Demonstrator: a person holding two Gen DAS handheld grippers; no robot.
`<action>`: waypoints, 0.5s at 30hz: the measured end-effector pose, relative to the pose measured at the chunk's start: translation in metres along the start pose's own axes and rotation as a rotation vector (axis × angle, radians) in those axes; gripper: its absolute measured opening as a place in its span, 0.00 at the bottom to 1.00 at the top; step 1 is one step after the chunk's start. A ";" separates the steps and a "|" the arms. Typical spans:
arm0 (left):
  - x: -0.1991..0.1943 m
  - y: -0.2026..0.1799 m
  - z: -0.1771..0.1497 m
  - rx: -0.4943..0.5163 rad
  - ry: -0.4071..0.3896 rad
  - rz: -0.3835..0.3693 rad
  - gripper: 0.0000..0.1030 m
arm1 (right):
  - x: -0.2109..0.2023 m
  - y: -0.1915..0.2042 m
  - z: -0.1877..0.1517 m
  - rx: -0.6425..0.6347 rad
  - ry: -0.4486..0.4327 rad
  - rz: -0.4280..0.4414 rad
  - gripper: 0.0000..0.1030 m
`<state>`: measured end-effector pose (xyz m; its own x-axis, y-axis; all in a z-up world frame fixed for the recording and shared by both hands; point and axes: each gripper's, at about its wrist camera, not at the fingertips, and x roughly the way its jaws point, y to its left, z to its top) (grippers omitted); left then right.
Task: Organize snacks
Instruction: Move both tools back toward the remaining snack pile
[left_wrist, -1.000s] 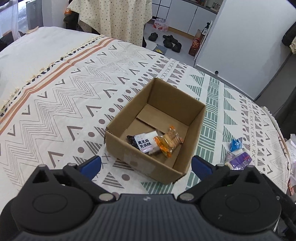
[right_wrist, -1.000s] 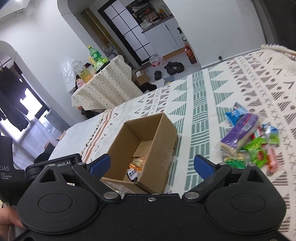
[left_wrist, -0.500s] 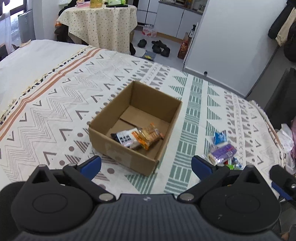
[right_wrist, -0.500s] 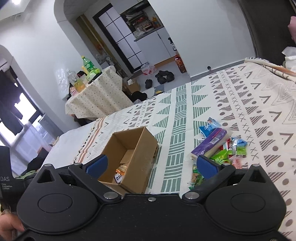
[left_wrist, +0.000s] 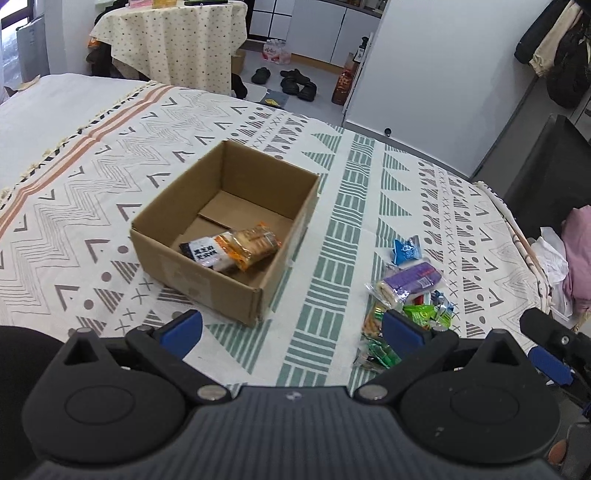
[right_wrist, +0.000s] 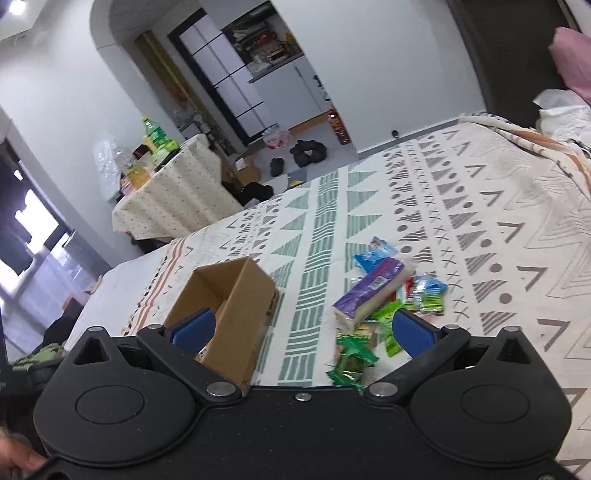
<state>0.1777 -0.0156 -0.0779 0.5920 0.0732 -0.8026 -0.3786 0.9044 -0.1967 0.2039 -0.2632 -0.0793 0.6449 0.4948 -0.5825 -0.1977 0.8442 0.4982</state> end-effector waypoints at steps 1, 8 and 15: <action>0.001 -0.002 -0.001 -0.003 -0.003 -0.006 1.00 | 0.002 -0.004 0.000 0.012 0.004 -0.006 1.00; 0.014 -0.009 -0.007 -0.033 -0.003 -0.027 0.99 | 0.011 -0.019 -0.002 0.061 0.024 -0.024 1.00; 0.038 -0.020 -0.013 -0.038 0.022 -0.080 0.96 | 0.018 -0.035 -0.001 0.151 0.025 -0.055 0.98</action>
<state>0.1982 -0.0369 -0.1117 0.6057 -0.0085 -0.7956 -0.3576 0.8904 -0.2817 0.2220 -0.2838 -0.1083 0.6324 0.4551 -0.6268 -0.0479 0.8306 0.5548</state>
